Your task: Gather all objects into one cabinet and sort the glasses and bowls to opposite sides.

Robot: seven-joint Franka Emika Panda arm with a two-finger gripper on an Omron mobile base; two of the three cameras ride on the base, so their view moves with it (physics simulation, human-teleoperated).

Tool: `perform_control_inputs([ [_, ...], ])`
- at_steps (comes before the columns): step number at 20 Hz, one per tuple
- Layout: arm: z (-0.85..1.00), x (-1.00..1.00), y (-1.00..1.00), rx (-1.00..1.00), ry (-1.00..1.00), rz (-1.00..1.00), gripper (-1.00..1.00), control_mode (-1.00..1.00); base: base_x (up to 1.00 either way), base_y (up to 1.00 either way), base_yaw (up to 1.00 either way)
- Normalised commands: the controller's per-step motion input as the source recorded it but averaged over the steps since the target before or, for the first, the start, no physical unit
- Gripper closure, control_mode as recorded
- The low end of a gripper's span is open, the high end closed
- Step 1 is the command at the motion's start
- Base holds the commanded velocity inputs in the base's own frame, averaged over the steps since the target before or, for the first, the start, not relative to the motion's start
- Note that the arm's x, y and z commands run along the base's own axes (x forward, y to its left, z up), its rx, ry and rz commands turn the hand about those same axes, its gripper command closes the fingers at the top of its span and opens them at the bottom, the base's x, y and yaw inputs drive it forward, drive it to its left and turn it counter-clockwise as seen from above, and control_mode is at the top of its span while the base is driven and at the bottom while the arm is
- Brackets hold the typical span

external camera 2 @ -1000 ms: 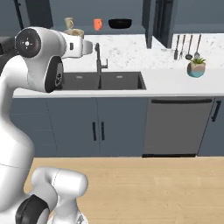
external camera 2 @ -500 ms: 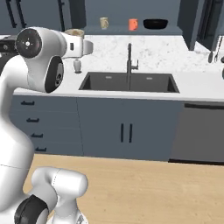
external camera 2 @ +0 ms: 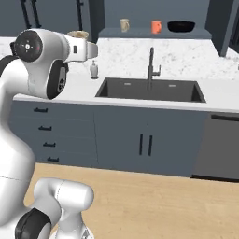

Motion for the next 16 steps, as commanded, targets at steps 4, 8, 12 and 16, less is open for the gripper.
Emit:
perform_control_inputs([
  [4,0.0,0.0,0.0,0.0,0.0,0.0,1.0,1.0,0.44,-0.05,0.08],
  [8,0.0,0.0,0.0,0.0,0.0,0.0,1.0,1.0,0.2,-0.33,0.21],
  [12,0.0,0.0,0.0,0.0,0.0,0.0,1.0,1.0,0.09,-0.46,0.34],
  [16,0.0,0.0,0.0,0.0,0.0,0.0,1.0,1.0,0.0,-0.61,0.36],
])
